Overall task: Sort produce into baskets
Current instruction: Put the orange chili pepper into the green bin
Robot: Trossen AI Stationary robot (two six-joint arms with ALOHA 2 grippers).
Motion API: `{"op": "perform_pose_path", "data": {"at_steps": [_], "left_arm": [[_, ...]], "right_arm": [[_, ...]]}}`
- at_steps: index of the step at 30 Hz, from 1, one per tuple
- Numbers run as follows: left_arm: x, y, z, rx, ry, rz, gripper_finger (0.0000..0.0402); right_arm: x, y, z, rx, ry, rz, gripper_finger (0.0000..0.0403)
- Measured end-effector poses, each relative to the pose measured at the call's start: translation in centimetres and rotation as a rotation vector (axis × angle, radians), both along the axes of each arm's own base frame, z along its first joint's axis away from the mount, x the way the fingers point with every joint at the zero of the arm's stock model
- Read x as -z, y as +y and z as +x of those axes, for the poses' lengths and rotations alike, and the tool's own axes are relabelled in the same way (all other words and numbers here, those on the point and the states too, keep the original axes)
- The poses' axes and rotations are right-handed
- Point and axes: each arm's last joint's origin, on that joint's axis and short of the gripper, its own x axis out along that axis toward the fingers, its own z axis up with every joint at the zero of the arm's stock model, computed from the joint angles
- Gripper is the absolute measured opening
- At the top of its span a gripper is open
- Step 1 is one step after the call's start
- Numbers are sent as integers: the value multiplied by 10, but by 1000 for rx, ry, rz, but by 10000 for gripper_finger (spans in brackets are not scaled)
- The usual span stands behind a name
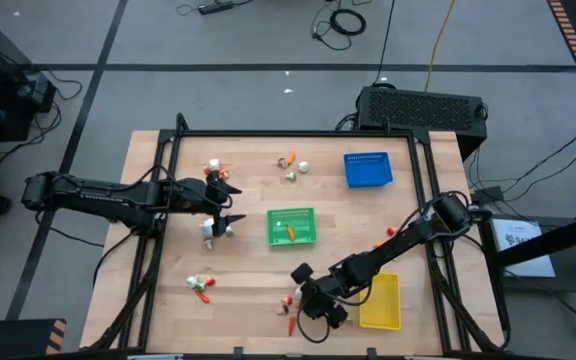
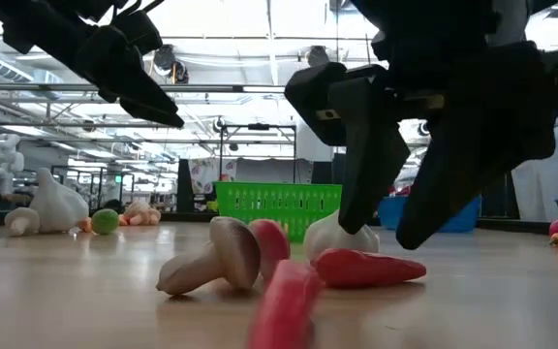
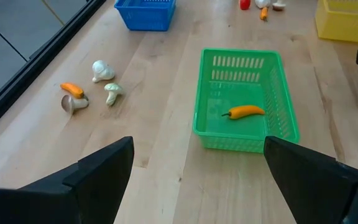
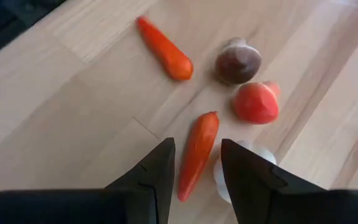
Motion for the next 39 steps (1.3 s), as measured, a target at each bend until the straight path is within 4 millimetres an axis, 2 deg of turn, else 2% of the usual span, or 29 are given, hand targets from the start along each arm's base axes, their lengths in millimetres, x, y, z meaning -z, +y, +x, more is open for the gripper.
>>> {"op": "perform_pose_path", "data": {"at_steps": [9, 17, 39], "left_arm": [[0, 0, 0, 0, 0, 0, 365], [0, 0, 0, 0, 0, 0, 365], [0, 0, 0, 0, 2, -1, 365]], "right_arm": [[0, -1, 1, 134, 18, 30, 123], [1, -2, 0, 180, 31, 56, 123], [23, -8, -14, 337, 82, 155, 123]]}}
